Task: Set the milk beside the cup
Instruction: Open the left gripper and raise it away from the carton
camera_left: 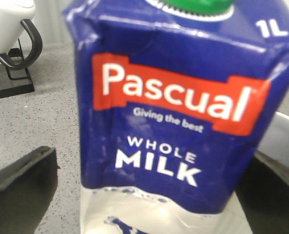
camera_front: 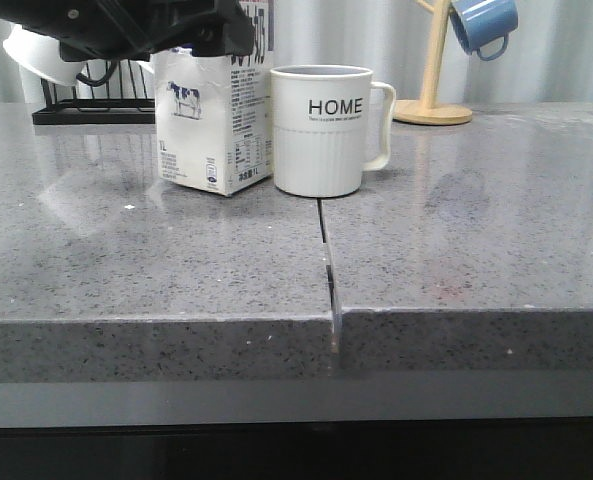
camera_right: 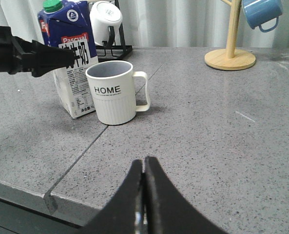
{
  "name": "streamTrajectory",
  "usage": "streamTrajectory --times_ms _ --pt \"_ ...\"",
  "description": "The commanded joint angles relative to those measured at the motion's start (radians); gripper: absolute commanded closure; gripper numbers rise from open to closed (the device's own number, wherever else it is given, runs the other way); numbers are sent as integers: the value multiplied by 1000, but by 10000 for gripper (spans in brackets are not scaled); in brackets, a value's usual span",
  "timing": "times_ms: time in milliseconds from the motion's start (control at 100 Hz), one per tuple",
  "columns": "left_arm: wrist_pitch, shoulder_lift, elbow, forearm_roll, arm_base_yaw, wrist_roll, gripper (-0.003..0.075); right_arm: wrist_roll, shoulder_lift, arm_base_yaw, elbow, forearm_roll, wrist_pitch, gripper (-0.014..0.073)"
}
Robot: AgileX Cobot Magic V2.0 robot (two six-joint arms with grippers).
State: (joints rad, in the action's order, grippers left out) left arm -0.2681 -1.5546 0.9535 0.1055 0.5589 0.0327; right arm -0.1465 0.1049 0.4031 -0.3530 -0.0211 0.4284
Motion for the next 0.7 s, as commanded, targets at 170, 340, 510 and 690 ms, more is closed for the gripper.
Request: streamTrajectory --times_ms 170,340,510,690 --pt "93 156 19 -8 8 4 51 7 11 0 -24 -3 -78 643" --pt "139 258 -35 -8 2 4 164 7 11 0 -24 -3 -78 643" --pt "248 383 -84 -36 -51 4 629 7 11 0 -24 -3 -78 643" --pt "350 523 -125 -57 -163 2 741 7 11 0 -24 -3 -78 643"
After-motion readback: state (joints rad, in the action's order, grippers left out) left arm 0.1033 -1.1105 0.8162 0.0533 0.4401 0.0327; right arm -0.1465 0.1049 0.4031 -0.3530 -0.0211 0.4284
